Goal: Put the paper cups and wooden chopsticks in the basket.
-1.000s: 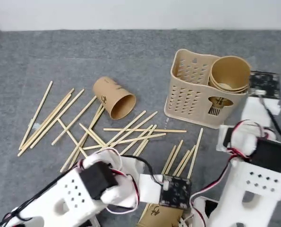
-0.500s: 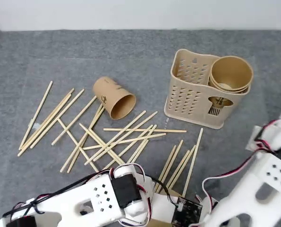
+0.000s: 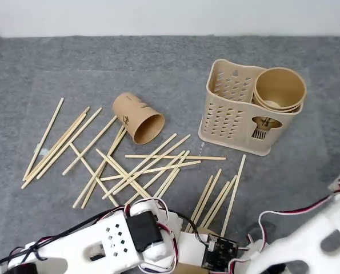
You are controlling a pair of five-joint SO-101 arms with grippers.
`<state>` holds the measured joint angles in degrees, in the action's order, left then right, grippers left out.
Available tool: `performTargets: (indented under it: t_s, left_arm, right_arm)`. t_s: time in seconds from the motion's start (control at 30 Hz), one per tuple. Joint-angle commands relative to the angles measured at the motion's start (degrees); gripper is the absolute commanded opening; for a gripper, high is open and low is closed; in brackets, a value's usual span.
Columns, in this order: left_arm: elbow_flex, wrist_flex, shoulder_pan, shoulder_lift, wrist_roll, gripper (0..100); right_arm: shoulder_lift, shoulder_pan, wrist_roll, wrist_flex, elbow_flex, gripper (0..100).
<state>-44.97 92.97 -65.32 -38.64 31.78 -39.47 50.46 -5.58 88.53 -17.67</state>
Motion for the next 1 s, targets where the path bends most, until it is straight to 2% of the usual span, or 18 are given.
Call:
performTargets:
  t_s: [0.0,0.17,0.4,0.6,0.97]
  left_arm:
    - [-1.19,-2.11,-0.79,-1.76,-0.18,26]
    - [-1.27,-3.34,-0.7,-1.85,-4.31,26]
    - [-2.15,-3.96,-0.7,-1.85,-4.48,26]
    - [-2.07,-3.96,-0.53,-1.85,-4.48,26]
    - [-2.07,-3.96,-0.53,-1.85,-4.57,26]
  right_arm:
    - [0.31,1.1,4.31,-1.1,0.35,16.1]
    - [0.31,4.62,8.7,-1.36,-0.53,16.1]
    - [2.07,11.3,11.16,-1.36,-0.88,16.2]
    - [13.67,12.44,11.43,-1.36,1.67,16.2]
    - [38.02,15.25,9.58,7.16,20.92,16.1]
